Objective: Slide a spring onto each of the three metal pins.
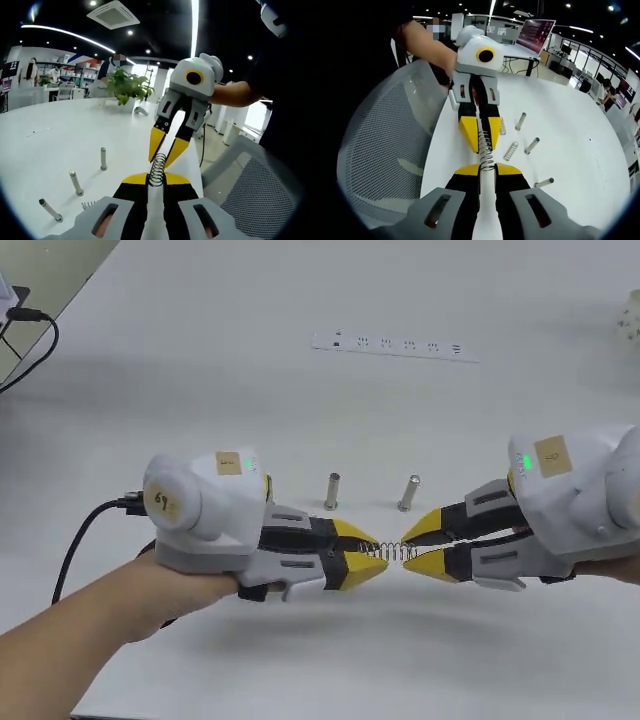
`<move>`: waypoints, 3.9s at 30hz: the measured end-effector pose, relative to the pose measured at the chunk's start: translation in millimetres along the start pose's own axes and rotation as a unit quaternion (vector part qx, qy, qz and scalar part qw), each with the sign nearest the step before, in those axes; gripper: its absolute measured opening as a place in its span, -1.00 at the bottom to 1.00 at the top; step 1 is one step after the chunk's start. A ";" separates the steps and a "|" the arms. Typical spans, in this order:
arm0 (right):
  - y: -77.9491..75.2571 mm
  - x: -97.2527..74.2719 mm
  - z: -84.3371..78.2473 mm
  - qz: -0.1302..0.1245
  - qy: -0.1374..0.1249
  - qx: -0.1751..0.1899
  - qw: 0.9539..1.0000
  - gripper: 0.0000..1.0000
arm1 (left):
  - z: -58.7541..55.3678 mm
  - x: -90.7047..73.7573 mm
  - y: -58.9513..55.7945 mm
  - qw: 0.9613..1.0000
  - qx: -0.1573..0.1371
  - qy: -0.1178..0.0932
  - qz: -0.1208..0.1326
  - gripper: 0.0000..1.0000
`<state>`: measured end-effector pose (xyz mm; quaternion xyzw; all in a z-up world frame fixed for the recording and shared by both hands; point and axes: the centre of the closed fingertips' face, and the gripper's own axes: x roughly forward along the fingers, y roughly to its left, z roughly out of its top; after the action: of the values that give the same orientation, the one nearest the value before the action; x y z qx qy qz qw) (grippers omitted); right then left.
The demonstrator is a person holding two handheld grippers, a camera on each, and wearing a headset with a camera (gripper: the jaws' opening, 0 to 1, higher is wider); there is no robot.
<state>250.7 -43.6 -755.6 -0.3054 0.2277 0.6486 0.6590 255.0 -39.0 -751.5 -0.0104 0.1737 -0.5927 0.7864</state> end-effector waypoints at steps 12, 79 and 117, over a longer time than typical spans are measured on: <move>-0.2 -6.5 25.7 0.004 -0.042 0.009 0.999 -0.84 | -9.1 -1.1 1.6 1.000 0.015 0.020 0.004 -0.95; -1.7 0.3 73.3 -0.022 -0.176 0.010 0.984 -0.86 | -1.6 -4.2 -2.5 1.000 0.008 0.013 0.016 -0.93; -24.9 -0.8 57.3 -0.062 -0.157 0.027 0.985 -0.85 | -23.1 -79.2 40.8 0.989 0.017 0.025 0.143 0.07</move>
<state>269.8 -3.5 -711.7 -0.1957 0.1195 0.6397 0.7336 267.4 51.6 -761.7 0.0428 0.1825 -0.4772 0.8586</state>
